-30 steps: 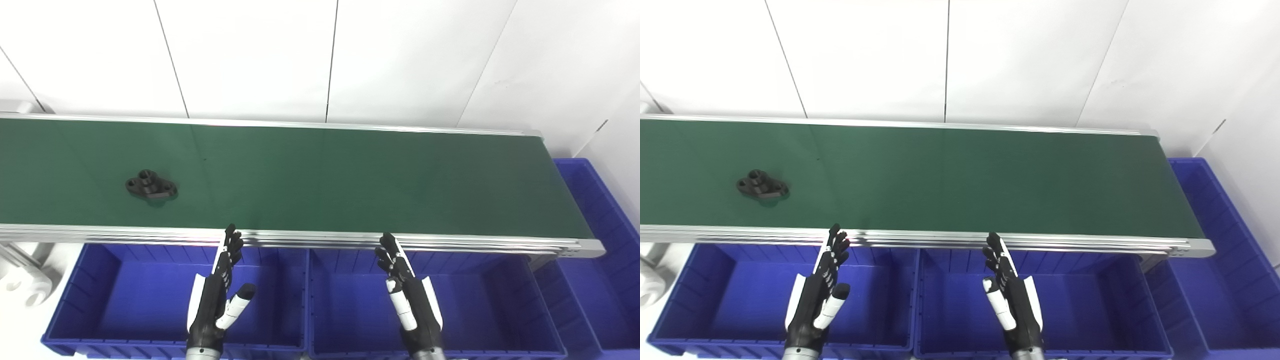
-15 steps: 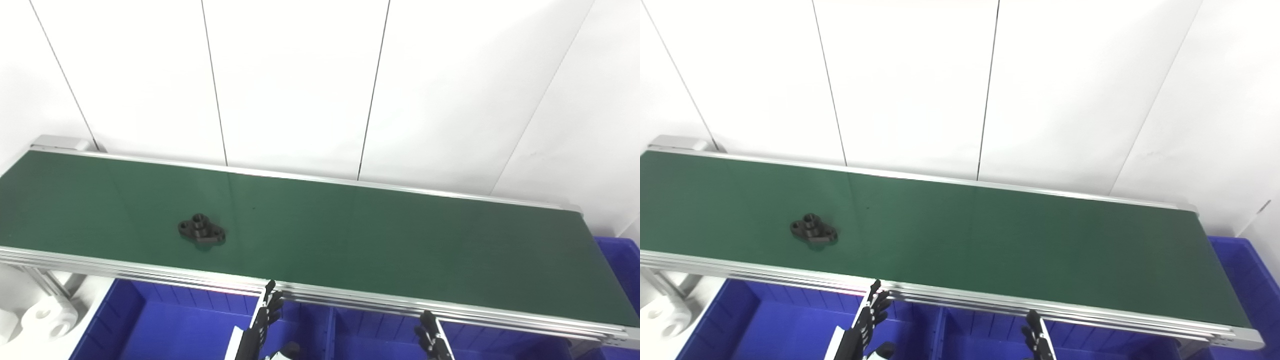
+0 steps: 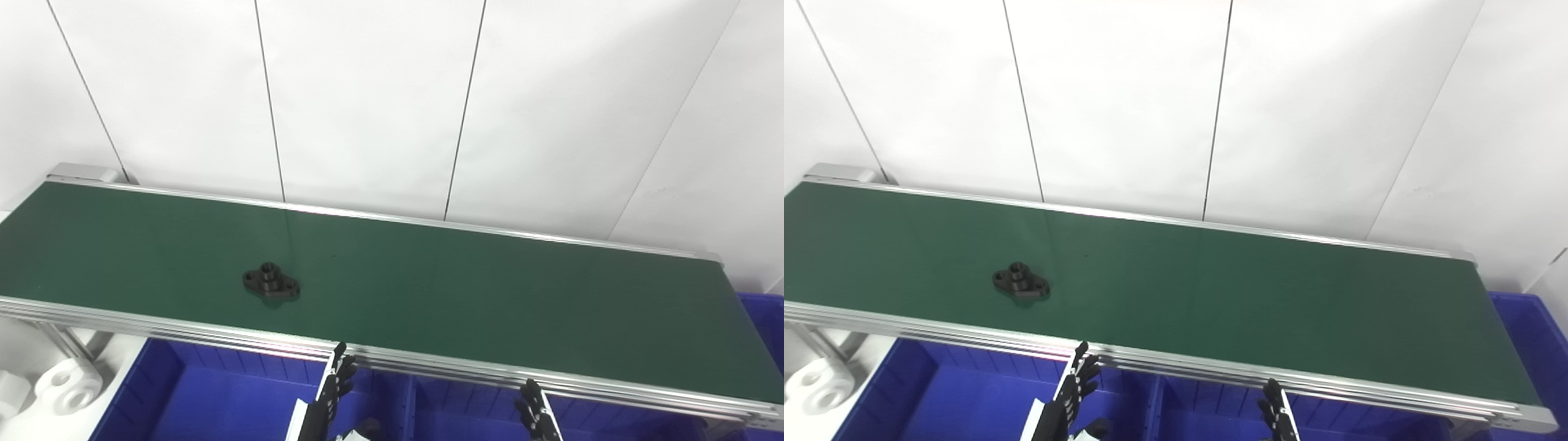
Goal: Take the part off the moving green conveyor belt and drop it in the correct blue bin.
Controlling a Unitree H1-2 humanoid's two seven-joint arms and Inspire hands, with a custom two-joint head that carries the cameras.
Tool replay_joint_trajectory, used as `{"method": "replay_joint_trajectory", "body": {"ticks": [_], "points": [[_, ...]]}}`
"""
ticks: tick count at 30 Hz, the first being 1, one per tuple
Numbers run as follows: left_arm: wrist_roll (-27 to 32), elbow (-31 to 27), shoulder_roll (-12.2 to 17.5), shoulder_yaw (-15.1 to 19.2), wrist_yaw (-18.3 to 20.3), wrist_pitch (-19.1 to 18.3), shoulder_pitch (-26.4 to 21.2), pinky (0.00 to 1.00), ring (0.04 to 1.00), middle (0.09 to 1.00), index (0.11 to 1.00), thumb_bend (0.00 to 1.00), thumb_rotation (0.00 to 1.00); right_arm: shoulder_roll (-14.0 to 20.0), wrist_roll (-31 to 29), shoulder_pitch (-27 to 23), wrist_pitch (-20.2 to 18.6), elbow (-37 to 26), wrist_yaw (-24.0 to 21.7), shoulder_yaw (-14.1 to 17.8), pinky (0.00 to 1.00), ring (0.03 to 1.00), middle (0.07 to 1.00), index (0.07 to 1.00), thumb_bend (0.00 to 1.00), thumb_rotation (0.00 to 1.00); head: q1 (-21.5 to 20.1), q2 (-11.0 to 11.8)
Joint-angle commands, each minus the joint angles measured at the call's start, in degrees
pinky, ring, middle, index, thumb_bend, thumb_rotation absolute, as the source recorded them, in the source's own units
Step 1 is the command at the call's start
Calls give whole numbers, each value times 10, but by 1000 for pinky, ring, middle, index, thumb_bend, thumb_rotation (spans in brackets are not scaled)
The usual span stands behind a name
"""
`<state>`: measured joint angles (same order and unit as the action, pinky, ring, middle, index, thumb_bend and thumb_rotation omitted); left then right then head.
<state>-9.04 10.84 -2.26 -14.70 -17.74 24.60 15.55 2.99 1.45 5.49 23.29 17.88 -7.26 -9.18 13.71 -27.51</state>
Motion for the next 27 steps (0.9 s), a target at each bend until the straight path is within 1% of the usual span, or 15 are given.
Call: {"method": "replay_joint_trajectory", "body": {"ticks": [1, 2, 5, 6, 7, 8, 9, 10, 11, 13, 15, 19, 22, 25, 27], "points": [[-2, -15, -1, -2, -5, 23, -5, 899, 920, 945, 1000, 839, 793, -1, -7, -7, 35, -18, -5, 2, 989, 958, 980, 998, 812, 924, 0, 0], [-2, -16, -1, -2, -4, 23, -6, 903, 922, 947, 1000, 838, 796, 0, -7, -8, 35, -19, -6, 1, 992, 959, 976, 996, 816, 914, -3, -6], [-8, -18, 0, -2, -5, 23, -6, 901, 923, 949, 1000, 834, 807, 4, 3, -10, 36, -24, -5, -3, 989, 957, 971, 990, 819, 896, -8, -11], [-9, -19, 0, -2, -6, 23, -7, 900, 923, 949, 1000, 833, 810, 12, 39, -11, 36, -34, 20, -12, 988, 957, 970, 988, 819, 891, -12, -14], [-10, -19, 0, -2, -6, 23, -7, 899, 924, 950, 1000, 832, 811, 17, 65, -12, 36, -40, 40, -18, 929, 924, 946, 972, 798, 878, -15, -16], [-9, -19, 0, -2, -5, 23, -8, 899, 924, 950, 1000, 831, 811, 24, 107, -14, 36, -57, 68, -25, 914, 915, 940, 968, 792, 874, -19, -18], [-9, -19, -1, -2, -5, 23, -9, 899, 923, 951, 1000, 832, 813, 29, 136, -15, 36, -69, 91, -32, 849, 891, 922, 949, 780, 814, -19, -18], [-9, -17, 0, -2, -4, 23, -11, 899, 922, 952, 1000, 834, 816, 34, 172, -17, 36, -84, 114, -35, 810, 875, 911, 939, 779, 777, -28, -20], [-7, -15, -1, -1, -3, 23, -13, 900, 923, 955, 1000, 841, 822, 39, 202, -21, 36, -97, 136, -38, 765, 853, 894, 929, 787, 720, -30, -21], [-6, -11, -1, -1, -1, 23, -16, 901, 924, 957, 1000, 844, 824, 43, 235, -26, 36, -113, 156, -40, 751, 847, 890, 927, 789, 699, -34, -21], [-4, -9, -1, -2, 3, 23, -19, 903, 927, 959, 1000, 844, 834, 40, 251, -31, 28, -136, 159, -34, 740, 835, 888, 924, 812, 637, -35, -22], [1, -3, -3, -1, 6, 23, -25, 911, 931, 962, 1000, 852, 835, 18, 259, -47, -7, -170, 161, -24, 688, 756, 844, 886, 855, 471, -41, -25], [2, -2, -4, 0, 10, 23, -27, 916, 935, 965, 1000, 848, 835, 2, 269, -69, -34, -178, 157, -20, 683, 744, 831, 874, 868, 430, -43, -24], [-1, 1, -5, 0, 8, 23, -28, 918, 934, 966, 1000, 853, 843, -10, 300, -99, -70, -180, 154, -20, 689, 744, 825, 873, 875, 419, -45, -21], [0, 3, -5, -1, 7, 23, -29, 927, 933, 965, 1000, 848, 845, -13, 334, -121, -102, -182, 149, -26, 645, 750, 825, 878, 861, 478, -46, -21]]}}
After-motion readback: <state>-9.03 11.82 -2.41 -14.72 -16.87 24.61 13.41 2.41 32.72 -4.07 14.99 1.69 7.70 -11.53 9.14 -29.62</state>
